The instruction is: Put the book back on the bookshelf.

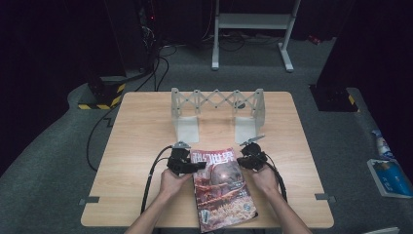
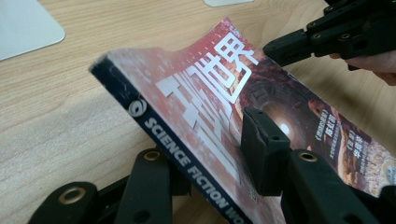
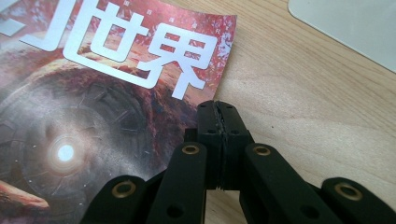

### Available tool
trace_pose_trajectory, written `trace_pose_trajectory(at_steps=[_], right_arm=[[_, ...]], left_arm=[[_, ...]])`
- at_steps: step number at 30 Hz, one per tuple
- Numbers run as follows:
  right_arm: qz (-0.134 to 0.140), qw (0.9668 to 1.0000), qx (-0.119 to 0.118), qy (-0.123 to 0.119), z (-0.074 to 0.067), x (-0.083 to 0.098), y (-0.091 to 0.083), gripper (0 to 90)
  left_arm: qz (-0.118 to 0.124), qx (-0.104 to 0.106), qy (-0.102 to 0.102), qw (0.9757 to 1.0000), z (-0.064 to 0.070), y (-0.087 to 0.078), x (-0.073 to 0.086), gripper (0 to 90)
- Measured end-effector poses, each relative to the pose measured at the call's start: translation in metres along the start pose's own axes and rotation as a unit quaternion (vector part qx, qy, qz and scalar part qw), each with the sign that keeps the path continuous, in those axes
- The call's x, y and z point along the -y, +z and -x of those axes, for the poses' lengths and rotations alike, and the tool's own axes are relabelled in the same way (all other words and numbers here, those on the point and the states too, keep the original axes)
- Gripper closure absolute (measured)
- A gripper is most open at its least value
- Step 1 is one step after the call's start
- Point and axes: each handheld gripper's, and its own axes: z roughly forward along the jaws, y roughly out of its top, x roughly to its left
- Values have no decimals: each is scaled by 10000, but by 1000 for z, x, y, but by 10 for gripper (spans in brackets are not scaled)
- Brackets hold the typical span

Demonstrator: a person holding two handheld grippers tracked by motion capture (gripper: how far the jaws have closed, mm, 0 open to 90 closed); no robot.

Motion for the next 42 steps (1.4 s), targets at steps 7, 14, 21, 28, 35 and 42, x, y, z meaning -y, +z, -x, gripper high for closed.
trace_pose_trajectory(at_steps=[7,14,21,28,35,42], right_arm=[[35,9997,-67,-235,-5,-2,3,892],[8,9992,-159,-368,-7,-1,3,894],[50,9980,-165,-604,-13,-3,5,893],[73,9972,-182,-721,-16,-3,6,894],[143,9969,-160,-762,-18,-4,4,893],[180,9960,-156,-857,-19,-5,4,882]], left_arm=[[4,160,-226,9996,-3,2,-1,527],[-55,246,-405,9989,-6,3,-2,481],[-49,226,-517,9984,-10,5,-3,456],[-56,182,-628,9978,-11,7,-4,463],[-271,88,-665,9974,-8,8,-10,579],[-382,22,-794,9961,-5,4,-17,702]])
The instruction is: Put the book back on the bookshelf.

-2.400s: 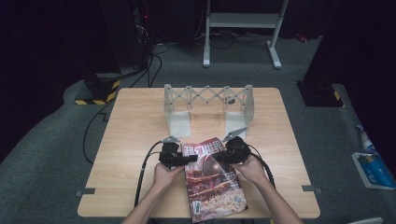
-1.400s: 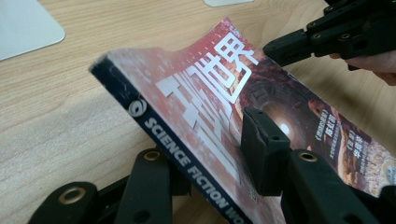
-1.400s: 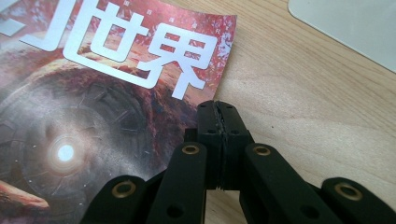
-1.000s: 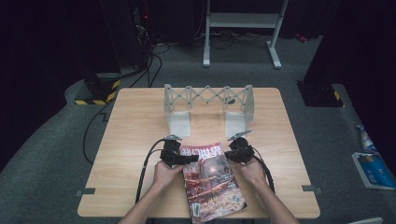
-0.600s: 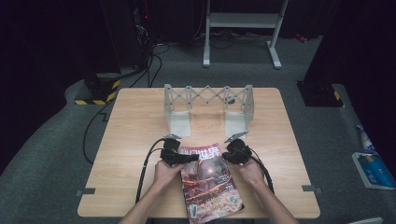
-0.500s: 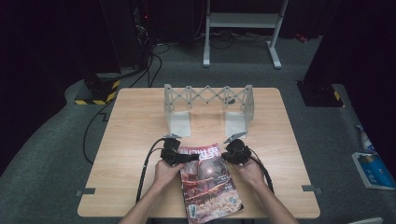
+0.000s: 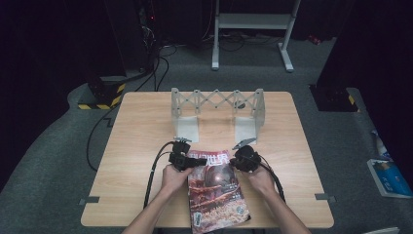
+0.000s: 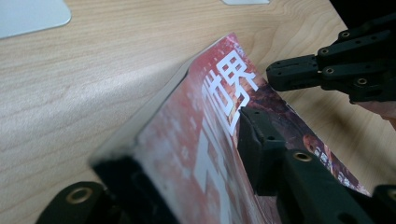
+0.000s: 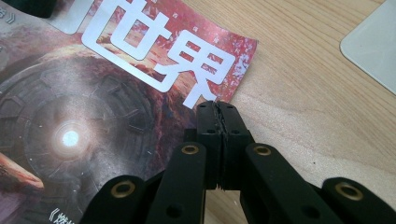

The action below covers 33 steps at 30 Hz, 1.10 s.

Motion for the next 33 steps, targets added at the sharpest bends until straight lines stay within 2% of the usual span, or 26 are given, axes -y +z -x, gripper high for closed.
trace_pose_trajectory(at_steps=[6,11,14,16,20,22,27,33], right_arm=[[30,10000,35,28,-1,1,0,861],[82,9998,-19,158,1,1,-2,831],[186,9995,-68,226,4,3,-6,782],[302,9990,-70,318,4,7,-12,742],[430,9984,-16,366,8,10,-19,702],[524,9974,52,487,12,14,-25,677],[644,9960,150,601,18,24,-32,616],[770,9926,645,684,26,47,-35,565]], left_arm=[[72,45,-97,9999,3,-3,-2,778],[102,26,52,9999,12,-8,-8,810],[175,101,146,9997,18,-11,-11,819],[245,274,95,9993,22,-14,-13,835],[223,252,211,9992,26,-15,-15,839],[246,262,301,9989,31,-16,-16,840],[301,264,434,9983,37,-20,-19,840],[399,394,447,9974,40,-24,-20,841]])
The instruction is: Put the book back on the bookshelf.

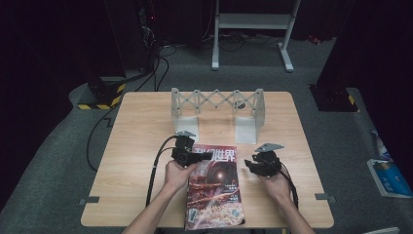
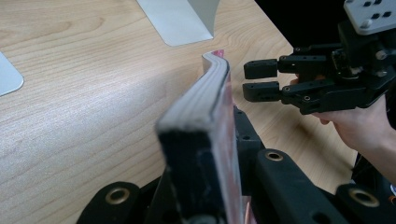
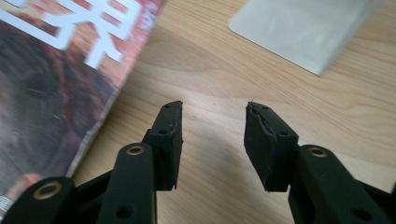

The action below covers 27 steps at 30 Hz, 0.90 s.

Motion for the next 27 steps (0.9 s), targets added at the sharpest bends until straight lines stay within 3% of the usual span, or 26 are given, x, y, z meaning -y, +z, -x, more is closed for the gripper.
trace_pose_trajectory(at_steps=[13,27], right_arm=[[336,9977,446,377,20,24,-6,455],[508,9945,807,445,28,38,-2,408]], left_arm=[[217,106,216,9995,10,-12,-10,841],[481,98,335,9982,12,-28,-19,841]])
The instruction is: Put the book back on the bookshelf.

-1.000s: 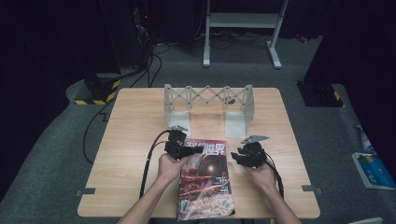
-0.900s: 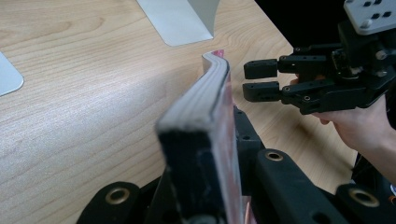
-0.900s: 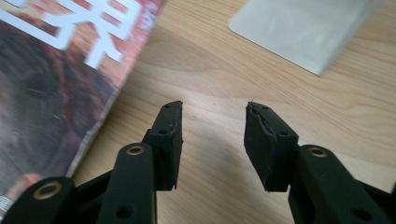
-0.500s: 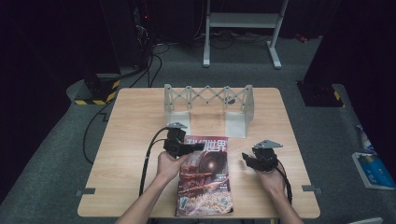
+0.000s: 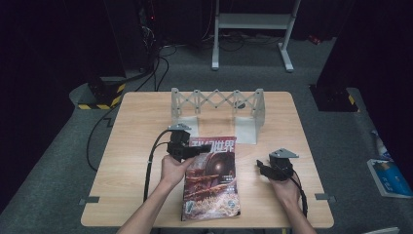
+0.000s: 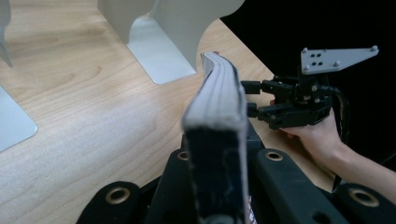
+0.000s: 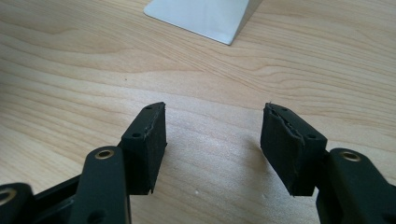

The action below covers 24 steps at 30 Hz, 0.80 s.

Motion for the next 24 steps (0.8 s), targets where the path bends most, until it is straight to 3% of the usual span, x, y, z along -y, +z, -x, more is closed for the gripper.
trace_pose_trajectory(at_steps=[12,24], right_arm=[[354,9994,7,65,3,11,5,344],[431,9990,27,62,2,13,6,341]], left_arm=[[200,-42,-80,9998,-1,-13,-1,841],[320,-133,154,9993,7,-22,-11,841]])
